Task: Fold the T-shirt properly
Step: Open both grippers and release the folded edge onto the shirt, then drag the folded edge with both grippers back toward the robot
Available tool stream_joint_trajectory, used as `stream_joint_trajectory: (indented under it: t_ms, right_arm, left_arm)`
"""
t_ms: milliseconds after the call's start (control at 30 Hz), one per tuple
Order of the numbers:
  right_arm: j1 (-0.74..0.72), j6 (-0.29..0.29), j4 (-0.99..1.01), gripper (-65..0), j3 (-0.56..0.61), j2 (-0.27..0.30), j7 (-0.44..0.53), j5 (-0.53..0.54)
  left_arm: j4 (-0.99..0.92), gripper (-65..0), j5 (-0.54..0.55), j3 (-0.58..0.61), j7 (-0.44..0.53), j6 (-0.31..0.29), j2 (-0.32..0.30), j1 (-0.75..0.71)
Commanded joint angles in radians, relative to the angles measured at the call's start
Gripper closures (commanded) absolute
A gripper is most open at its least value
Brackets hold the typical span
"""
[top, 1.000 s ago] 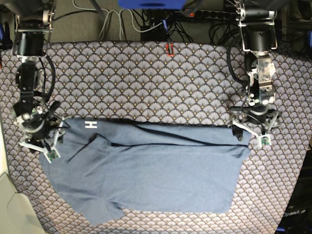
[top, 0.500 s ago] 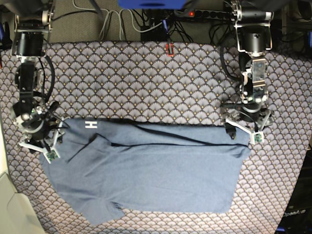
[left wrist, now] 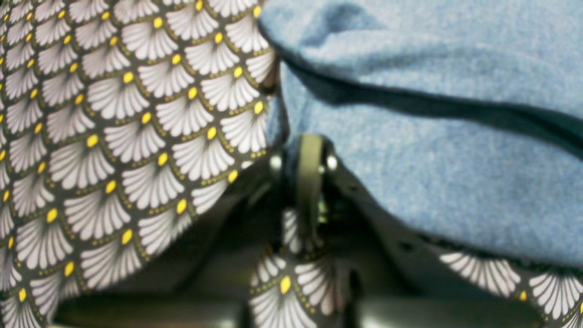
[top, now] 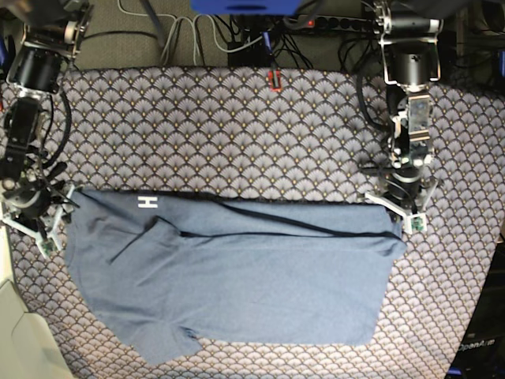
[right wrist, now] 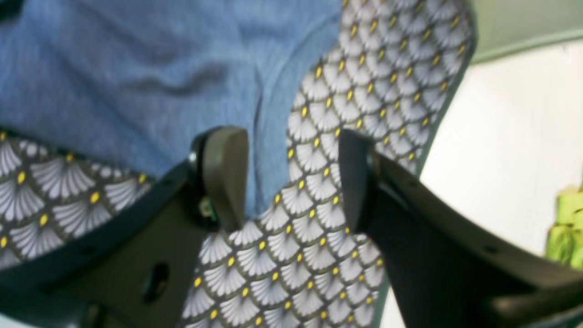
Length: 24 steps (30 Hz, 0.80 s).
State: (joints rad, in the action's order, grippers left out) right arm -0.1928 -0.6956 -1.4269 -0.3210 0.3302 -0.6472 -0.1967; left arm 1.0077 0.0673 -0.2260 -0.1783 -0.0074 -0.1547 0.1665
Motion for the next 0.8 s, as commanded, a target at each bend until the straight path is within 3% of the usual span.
stream_joint_trajectory:
  t_ms: [0,267,767]
  right_arm:
    - [-0.024,-0.003,-0.013,-33.3,-0.010,0.016,0.010,0.021]
    - [0.016,-0.003,0.088,-33.3,-0.008,0.014,0.030,0.027]
    - [0.006,-0.003,0.275,-33.3,-0.008,0.022,0.168,0.027]
  left_arm:
    - [0.017,0.0,-0.004,-0.005,0.021,0.004,-0.010,0.023]
    - [0.024,-0.5,-0.004,-0.005,0.021,0.004,-0.012,0.023]
    - [0.024,-0.5,-0.005,-0.003,0.021,0.004,-0.018,0.014]
